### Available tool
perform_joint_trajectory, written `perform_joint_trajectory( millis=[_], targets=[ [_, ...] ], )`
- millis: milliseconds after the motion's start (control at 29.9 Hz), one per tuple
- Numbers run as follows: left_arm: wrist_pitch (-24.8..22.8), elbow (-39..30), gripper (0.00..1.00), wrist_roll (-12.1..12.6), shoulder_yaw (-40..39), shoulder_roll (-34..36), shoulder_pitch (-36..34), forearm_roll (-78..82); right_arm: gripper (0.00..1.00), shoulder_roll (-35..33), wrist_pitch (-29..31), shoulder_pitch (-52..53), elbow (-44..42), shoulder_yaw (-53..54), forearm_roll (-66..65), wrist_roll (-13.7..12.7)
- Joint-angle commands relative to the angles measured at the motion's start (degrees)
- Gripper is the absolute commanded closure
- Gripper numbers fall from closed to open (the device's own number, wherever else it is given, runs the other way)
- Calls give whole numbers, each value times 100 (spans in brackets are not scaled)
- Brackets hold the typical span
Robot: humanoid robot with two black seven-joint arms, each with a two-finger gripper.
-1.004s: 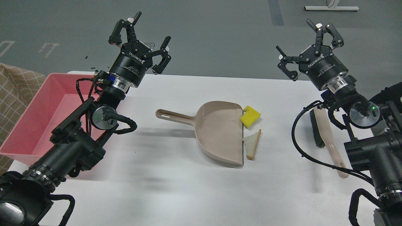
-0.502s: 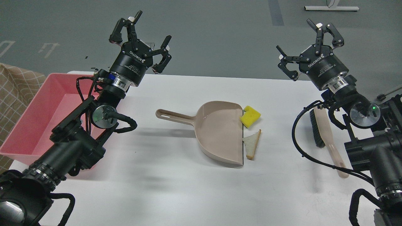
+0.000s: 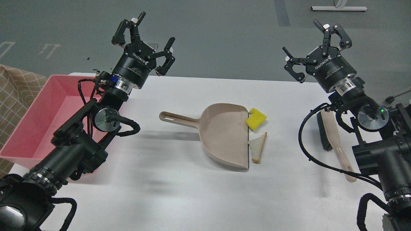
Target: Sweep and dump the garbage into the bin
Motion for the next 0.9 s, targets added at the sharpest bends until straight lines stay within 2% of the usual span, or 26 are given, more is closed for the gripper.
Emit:
perform_joint_trajectory(
  millis=[0,167,234,502,702,769,870],
  targets=[
    [-9,0,2,-86,-2,-1,-7,-3,0,0,0,5,4,9,0,0],
    [-18,0,2,-638,7,-10,2,-3,0,-9,0,5,-14,0,0,0],
    [-18,0,2,-710,16,-10,2,6,0,-9,0,5,-14,0,0,0],
    [-58,-44,2,-657,103,-18,-7,14,0,-9,0,-3,-23,0,0,0],
    [35,-70,2,-420,148,-18,-60,41,0,-17,0,5,-23,0,0,0],
    [166,-79,2,-402,156,-1,-86,93,0,-26,0,14,-23,0,0,0],
    [623,-193,2,-394,419,96,-130,488,0,-26,0,23,-23,0,0,0]
  ],
)
